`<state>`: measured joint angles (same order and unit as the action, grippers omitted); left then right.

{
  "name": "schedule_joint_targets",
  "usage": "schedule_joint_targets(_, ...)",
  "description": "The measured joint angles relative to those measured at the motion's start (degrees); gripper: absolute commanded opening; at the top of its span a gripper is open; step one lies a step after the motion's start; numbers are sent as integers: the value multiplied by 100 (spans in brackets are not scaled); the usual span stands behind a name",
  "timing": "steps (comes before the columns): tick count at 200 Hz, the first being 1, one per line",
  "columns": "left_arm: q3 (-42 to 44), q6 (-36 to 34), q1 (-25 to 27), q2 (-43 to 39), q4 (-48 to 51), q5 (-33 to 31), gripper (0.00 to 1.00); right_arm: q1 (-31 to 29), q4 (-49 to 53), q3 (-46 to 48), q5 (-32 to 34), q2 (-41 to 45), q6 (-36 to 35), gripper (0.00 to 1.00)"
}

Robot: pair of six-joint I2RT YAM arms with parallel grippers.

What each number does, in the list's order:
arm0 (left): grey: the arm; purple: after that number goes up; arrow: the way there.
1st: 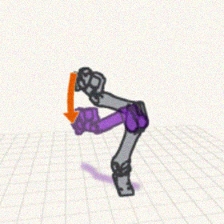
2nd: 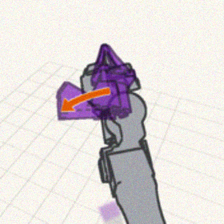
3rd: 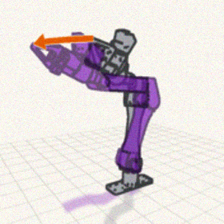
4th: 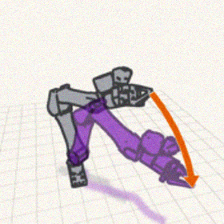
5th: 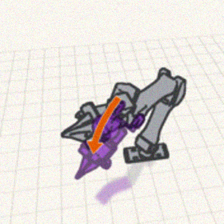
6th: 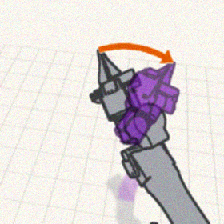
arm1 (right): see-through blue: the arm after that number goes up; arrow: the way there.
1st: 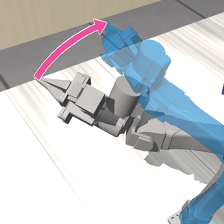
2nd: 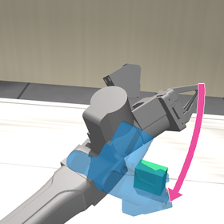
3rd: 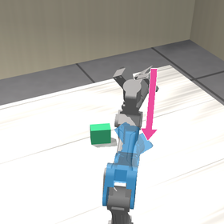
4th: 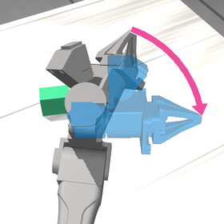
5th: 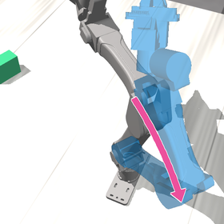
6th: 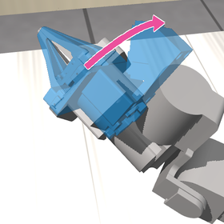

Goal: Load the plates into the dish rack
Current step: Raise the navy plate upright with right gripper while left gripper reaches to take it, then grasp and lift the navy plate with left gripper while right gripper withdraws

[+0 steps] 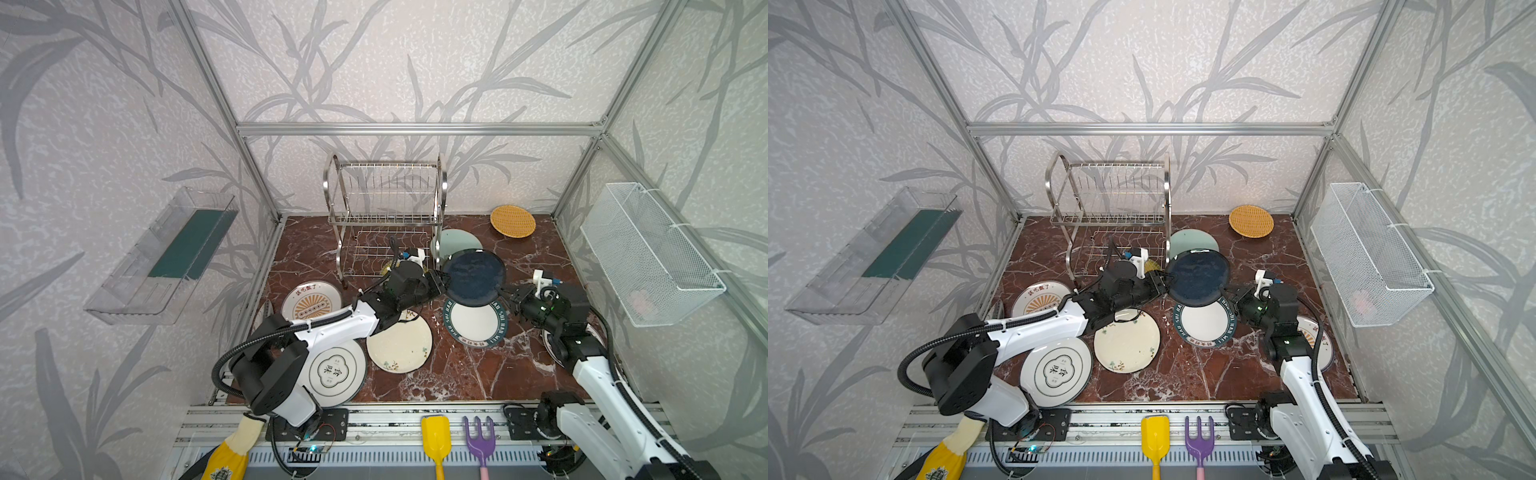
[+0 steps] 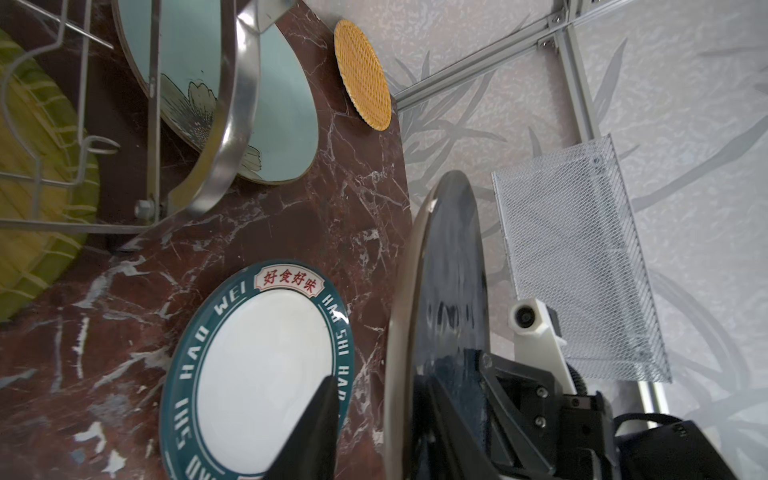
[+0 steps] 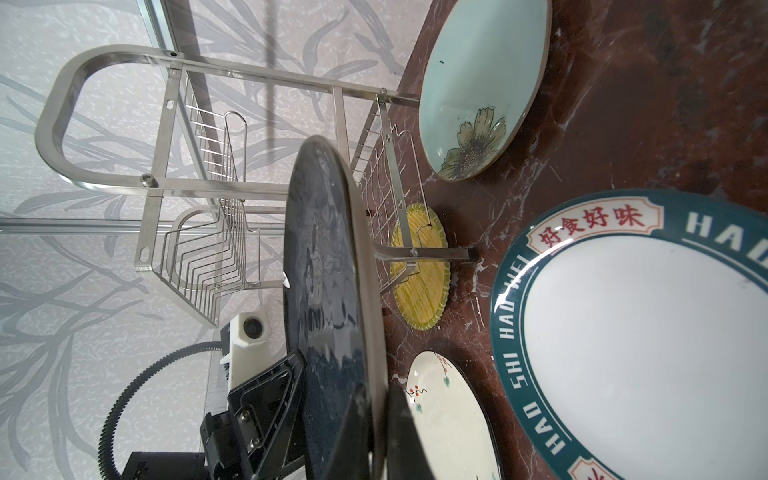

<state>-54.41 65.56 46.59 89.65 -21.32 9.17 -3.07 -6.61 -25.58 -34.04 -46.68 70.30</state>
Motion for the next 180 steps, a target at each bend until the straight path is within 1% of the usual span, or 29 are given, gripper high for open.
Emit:
schedule_joint_targets(7, 0, 109, 24, 20, -79, -46, 20, 0, -33, 11, -24, -7, 15, 0)
schedule_joint_targets(27, 7, 387, 74, 46, -365, -173, 0, 2, -118, 17, -72, -72, 118, 0)
schedule_joint_targets(40, 55, 487, 94, 46, -511, -256, 0, 15, -313, 33, -85, -142, 203, 1)
schedule_joint_targets(42, 72, 527, 98, 46, -575, -275, 0, 15, -345, 33, -85, -151, 216, 3)
schedule_joint_targets(48, 109, 538, 116, 44, -654, -334, 0, 17, -365, 33, -105, -168, 243, 19)
schedule_joint_targets(49, 111, 542, 120, 44, -660, -334, 0, 20, -367, 33, -105, -168, 245, 21)
schedule_joint_targets(55, 162, 610, 157, 26, -713, -415, 0, 24, -407, 33, -116, -190, 205, 41)
schedule_joint_targets(60, 214, 654, 199, 2, -743, -494, 0, 26, -459, 33, -184, -195, 195, 53)
schedule_joint_targets(65, 254, 680, 238, -22, -741, -573, 0, 17, -481, 22, -221, -192, 116, 62)
schedule_joint_targets(66, 254, 680, 238, -22, -741, -573, 0, 17, -481, 22, -221, -192, 116, 62)
schedule_joint_targets(67, 269, 678, 251, -31, -741, -597, 0, 13, -487, 20, -234, -186, 92, 65)
schedule_joint_targets(72, 326, 708, 299, -63, -728, -675, 0, -7, -474, -2, -260, -170, -20, 73)
schedule_joint_targets(77, 378, 715, 345, -94, -713, -741, 0, -13, -452, -26, -280, -164, -92, 80)
schedule_joint_targets(81, 422, 723, 378, -133, -688, -789, 0, -20, -396, -59, -275, -162, -192, 83)
schedule_joint_targets(101, 791, 752, 562, -516, -542, -1073, 0, -74, 118, -422, -146, -229, -750, 90)
schedule_joint_targets(102, 852, 752, 581, -595, -525, -1102, 0, -76, 140, -446, -131, -236, -798, 93)
schedule_joint_targets(108, 970, 748, 603, -769, -444, -1134, 0, -76, 203, -557, -79, -306, -935, 95)
schedule_joint_targets(127, 1384, 601, 704, -1506, 94, -1244, 0, -72, 214, -986, 221, -608, -1405, 100)
schedule_joint_targets(161, 1456, 70, 872, -2736, 1738, -1423, 0, -122, -81, -1440, 546, -1102, -1932, 99)
schedule_joint_targets(180, 1423, -262, 907, -3442, 2433, -1488, 0, -245, -378, -1508, 509, -1375, -2107, 99)
